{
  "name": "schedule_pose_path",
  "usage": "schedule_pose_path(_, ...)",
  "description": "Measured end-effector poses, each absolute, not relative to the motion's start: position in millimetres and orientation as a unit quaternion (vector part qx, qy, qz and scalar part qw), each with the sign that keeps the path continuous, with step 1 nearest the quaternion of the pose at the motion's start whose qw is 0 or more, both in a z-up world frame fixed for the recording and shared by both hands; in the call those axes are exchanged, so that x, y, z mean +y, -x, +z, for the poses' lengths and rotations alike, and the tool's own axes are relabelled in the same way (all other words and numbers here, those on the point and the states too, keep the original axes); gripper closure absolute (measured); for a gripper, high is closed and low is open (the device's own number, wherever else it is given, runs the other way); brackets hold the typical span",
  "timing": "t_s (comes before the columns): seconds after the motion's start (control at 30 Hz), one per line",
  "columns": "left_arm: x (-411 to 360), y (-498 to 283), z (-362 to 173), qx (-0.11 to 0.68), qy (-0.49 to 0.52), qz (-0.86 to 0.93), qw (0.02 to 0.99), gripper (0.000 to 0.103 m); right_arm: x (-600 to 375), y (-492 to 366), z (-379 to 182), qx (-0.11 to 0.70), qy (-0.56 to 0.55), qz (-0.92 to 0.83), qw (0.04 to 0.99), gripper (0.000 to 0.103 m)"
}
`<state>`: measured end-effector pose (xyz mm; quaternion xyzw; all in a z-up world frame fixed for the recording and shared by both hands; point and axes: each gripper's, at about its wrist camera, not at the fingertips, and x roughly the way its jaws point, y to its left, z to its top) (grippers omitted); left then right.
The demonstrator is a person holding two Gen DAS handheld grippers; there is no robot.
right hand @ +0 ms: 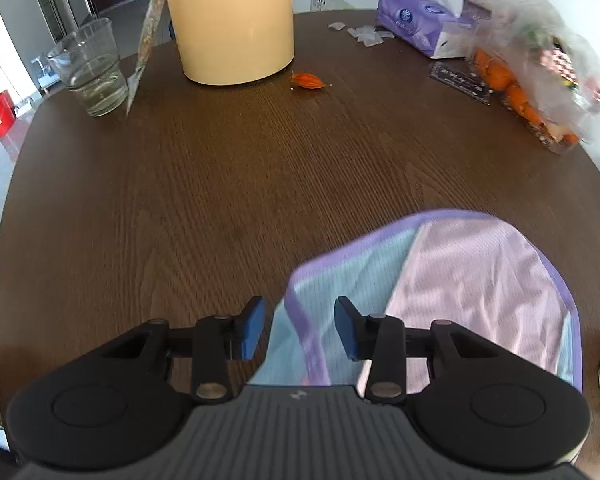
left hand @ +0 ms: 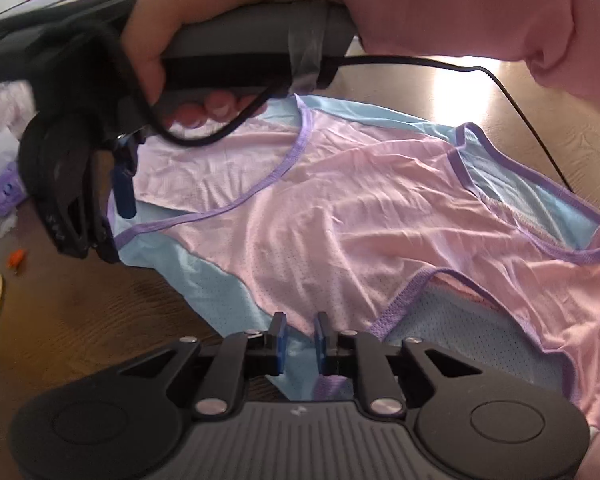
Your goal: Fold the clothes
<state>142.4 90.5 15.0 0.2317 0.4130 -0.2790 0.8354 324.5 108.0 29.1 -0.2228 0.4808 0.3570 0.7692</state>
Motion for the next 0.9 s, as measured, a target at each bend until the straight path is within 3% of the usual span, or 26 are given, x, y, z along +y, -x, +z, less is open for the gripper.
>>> schedule_pose_path(0.17, 99.8, -162.3, 29.7, 0.379, -0.237, -0.246, 0.86, 0.09, 117.8, -333.5, 23.0, 0.497, 0.218, 0.365, 0.757, 0.079)
schedule_pose_path(0.3, 101.0, -174.5, 19.1, 0.363, -0.238, -0.216, 0.875, 0.094, 114.8, -339.9, 19.0, 0.5, 0.195, 0.373, 0.757, 0.085)
schedule_pose_path(0.37, 101.5, -180.6, 13.8, 0.355, -0.238, -0.201, 0.882, 0.095, 115.3, -343.4, 15.9, 0.503, 0.192, 0.375, 0.755, 0.096)
schedule_pose_path(0.43, 101.2, -184.9, 7.0, 0.351, -0.244, -0.194, 0.883, 0.097, 115.8, -346.3, 13.5, 0.505, 0.189, 0.377, 0.753, 0.1)
schedule_pose_path(0.87, 89.3, -167.9, -7.0, 0.346, -0.291, -0.2, 0.869, 0.103, 83.2, -369.7, 6.5, 0.503, 0.077, 0.366, 0.779, 0.101)
schedule_pose_path(0.9, 90.3, -172.2, -3.0, 0.347, -0.277, -0.199, 0.874, 0.097, 81.4, -370.4, 5.7, 0.503, 0.072, 0.367, 0.779, 0.101)
